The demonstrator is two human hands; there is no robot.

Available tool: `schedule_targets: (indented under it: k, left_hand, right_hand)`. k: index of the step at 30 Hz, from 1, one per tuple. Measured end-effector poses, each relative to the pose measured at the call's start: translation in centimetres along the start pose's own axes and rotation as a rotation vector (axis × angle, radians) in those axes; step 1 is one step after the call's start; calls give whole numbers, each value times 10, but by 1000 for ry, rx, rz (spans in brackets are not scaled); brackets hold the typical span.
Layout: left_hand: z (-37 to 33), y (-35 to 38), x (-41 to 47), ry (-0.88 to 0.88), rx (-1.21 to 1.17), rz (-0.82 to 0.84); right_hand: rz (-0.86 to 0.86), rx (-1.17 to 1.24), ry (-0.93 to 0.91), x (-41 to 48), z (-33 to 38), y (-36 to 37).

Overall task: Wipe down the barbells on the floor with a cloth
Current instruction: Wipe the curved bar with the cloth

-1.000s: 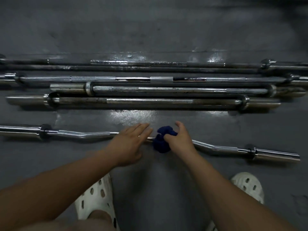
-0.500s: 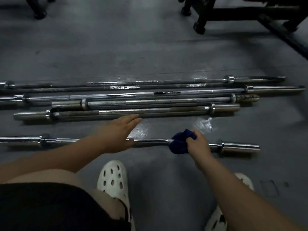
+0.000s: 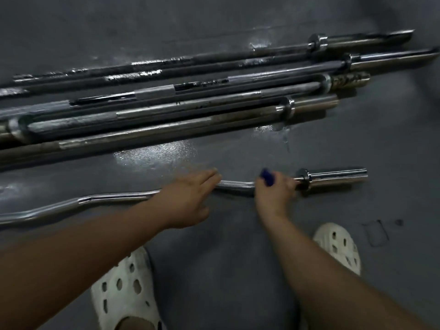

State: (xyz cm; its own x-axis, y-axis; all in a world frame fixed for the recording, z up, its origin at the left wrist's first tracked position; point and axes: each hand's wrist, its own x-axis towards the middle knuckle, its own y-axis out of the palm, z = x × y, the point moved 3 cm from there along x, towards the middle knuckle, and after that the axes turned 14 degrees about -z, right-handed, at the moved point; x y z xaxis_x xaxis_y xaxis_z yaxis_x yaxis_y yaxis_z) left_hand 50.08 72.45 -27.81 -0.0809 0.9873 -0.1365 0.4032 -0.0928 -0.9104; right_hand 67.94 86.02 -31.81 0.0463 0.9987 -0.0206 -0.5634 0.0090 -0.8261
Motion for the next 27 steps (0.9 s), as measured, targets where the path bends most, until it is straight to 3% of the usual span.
schedule_targets:
  k: [2,3,4,7,8,11,12,15,16,19,20,23,24,27]
  left_hand:
    - [-9,17,16,-2,-33,30]
    - [-12,24,21,0,-39,38]
    - [-14,28,24,7,-37,44]
    - [-14,33,27,25,-29,41]
    - [-14,33,29,27,-33,43]
    - [-14,34,35,24,-27,39]
    - [-15,35,37,24,-23,38]
    - [-19,39,42,19,-16,25]
    - [-21,41,44,26,-16,25]
    - [-26,43,48,33,0,25]
    - [-27,43,48,28,-1,22]
    - [-22,44,46,3,-4,25]
    - [-22,43,47,-5,0,27]
    - [-21,39,52,-38,13,13]
  right_hand:
    - [115,-105,-400,-15,8,10]
    - [158,-123,-483,-4,4,8]
    - [151,-148,-441,13,-6,5]
    - [-82,-170,-8,35,-29,-14]
    - [-101,-185,-8,23,-24,-13]
    - [88,-140,-292,3,-22,-5]
    - [96,-111,-307,15,-29,-8]
    - [-56,-130,-96,41,-45,-22]
    - [-44,-167,-115,35,-38,-20]
    - [179,-128,-465,16,-23,-10]
    - [185,-87,-459,25,-27,-12]
    - [-63,-77,-100,48,-43,-27]
    - [-53,-123,-94,40,-36,-24]
    - [293,-18,-378,6,-5,-6]
